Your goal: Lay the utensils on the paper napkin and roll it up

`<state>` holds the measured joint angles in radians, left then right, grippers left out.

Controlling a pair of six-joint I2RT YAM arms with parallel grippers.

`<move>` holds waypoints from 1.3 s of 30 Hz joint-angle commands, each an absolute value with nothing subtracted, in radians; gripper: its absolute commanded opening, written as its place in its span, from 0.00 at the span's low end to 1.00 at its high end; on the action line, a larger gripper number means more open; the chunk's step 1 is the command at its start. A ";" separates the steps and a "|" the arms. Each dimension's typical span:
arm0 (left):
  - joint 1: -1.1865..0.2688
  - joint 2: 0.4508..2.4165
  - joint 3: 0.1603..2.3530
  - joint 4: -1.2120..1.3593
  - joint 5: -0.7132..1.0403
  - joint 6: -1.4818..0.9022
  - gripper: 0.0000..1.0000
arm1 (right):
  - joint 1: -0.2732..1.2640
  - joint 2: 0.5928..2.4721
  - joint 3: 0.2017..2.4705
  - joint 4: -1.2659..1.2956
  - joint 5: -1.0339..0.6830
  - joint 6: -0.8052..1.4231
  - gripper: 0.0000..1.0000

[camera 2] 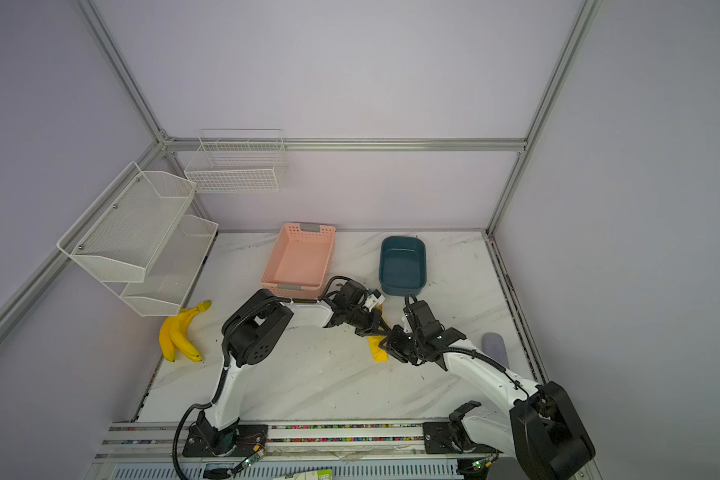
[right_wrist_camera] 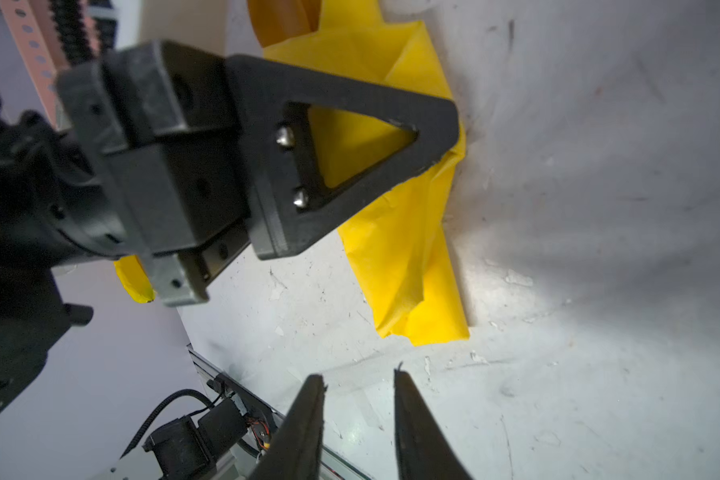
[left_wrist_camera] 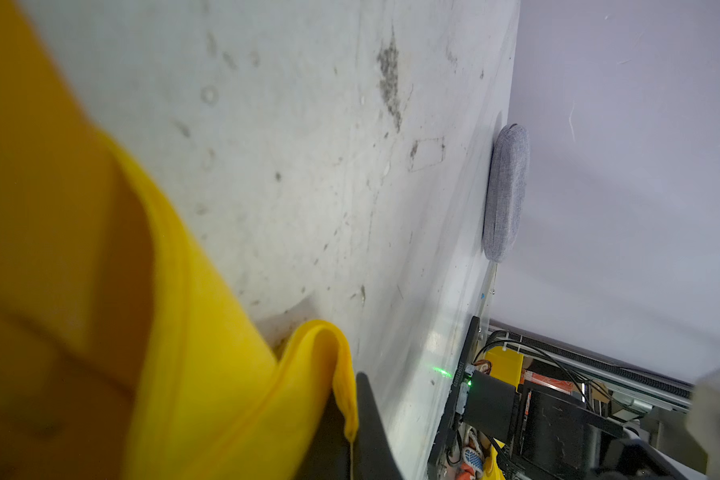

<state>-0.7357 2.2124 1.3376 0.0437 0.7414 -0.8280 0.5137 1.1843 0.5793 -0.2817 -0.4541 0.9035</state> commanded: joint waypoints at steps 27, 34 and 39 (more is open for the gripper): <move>-0.726 2.105 1.296 -0.028 0.681 -0.776 0.15 | 0.512 1.346 0.556 -0.169 -0.426 0.858 0.00; -0.690 2.046 1.384 -0.150 0.625 -0.703 0.22 | 0.513 1.344 0.537 -0.171 -0.454 0.835 0.00; -0.677 2.051 1.504 -0.336 0.540 -0.590 0.23 | 0.514 1.351 0.534 -0.173 -0.459 0.823 0.00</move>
